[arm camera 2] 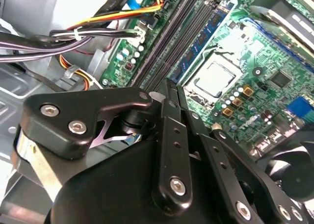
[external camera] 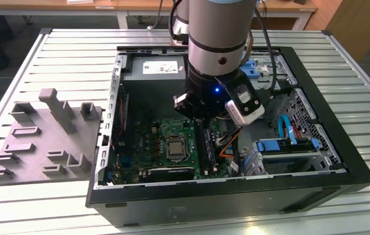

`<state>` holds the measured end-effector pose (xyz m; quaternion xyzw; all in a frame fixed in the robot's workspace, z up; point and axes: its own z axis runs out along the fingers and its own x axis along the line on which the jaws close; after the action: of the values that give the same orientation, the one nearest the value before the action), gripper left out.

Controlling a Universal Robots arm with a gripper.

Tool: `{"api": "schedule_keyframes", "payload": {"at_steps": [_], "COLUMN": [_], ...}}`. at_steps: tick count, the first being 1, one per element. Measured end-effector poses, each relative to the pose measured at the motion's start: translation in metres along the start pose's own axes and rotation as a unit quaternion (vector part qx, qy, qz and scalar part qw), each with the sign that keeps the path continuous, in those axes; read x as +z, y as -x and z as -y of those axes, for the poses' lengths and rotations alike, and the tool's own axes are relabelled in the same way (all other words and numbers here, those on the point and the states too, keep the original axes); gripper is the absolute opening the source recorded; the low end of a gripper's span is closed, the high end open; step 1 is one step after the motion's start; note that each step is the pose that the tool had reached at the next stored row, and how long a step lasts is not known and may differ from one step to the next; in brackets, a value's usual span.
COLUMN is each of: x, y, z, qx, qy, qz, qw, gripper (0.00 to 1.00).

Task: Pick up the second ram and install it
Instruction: 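Insert the second ram into the second slot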

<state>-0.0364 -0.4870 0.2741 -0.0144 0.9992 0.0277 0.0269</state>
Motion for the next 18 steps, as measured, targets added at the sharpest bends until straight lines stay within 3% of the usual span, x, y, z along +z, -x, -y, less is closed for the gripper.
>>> {"api": "schedule_keyframes", "payload": {"at_steps": [18], "x": [0.0231], "y": [-0.0009], "z": [0.0013], "qx": [0.003], "qy": [-0.0002], "qz": [0.0002], "qw": [1.0], "gripper": [0.13]}}
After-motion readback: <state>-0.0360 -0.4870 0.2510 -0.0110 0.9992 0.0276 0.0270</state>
